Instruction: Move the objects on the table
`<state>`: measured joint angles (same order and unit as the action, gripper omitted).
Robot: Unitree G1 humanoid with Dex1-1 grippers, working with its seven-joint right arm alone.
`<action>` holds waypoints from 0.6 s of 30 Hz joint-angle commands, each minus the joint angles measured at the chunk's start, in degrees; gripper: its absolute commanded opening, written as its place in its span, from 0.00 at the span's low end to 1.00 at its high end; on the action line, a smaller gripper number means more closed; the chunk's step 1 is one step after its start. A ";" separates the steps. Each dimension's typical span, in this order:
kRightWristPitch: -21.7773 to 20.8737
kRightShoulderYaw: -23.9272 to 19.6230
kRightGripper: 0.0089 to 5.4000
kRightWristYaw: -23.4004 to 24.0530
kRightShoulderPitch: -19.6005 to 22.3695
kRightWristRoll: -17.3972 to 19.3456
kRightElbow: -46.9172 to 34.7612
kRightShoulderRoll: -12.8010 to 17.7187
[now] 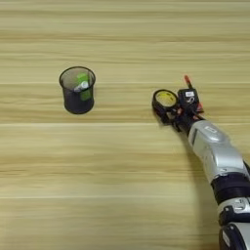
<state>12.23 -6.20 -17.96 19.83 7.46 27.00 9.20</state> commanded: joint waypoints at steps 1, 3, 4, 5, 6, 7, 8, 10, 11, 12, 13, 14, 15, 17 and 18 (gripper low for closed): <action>-0.97 1.58 0.75 -1.71 1.72 0.25 -3.73 0.16; -1.00 2.53 0.75 -2.77 1.14 0.34 -4.95 -0.18; -0.95 3.04 0.75 -3.30 0.85 0.33 -5.50 -0.30; -0.83 3.79 0.75 -3.97 0.40 0.24 -6.34 -0.52; -0.72 4.44 0.75 -4.58 0.00 0.19 -7.09 -0.72; -0.58 5.23 0.75 -5.14 -0.47 0.08 -7.86 -0.99; -0.39 5.92 0.75 -5.59 -0.88 -0.01 -8.51 -1.25; -0.03 7.40 0.75 -6.53 -1.76 -0.19 -9.80 -1.65; 0.15 8.14 0.75 -7.02 -2.21 -0.27 -10.46 -1.76; 0.33 8.67 0.75 -7.34 -2.56 -0.34 -11.00 -1.83; 0.50 9.02 0.75 -7.46 -2.81 -0.37 -11.39 -1.90; 0.64 9.22 0.75 -7.50 -2.96 -0.39 -11.64 -1.92; 0.75 9.30 0.75 -7.48 -3.04 -0.37 -11.81 -1.92; 0.88 9.39 0.75 -7.44 -3.13 -0.33 -12.01 -1.88; 0.97 9.64 0.75 -7.60 -3.33 -0.37 -12.28 -1.88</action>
<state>13.41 3.21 -25.58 14.19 7.11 17.75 7.01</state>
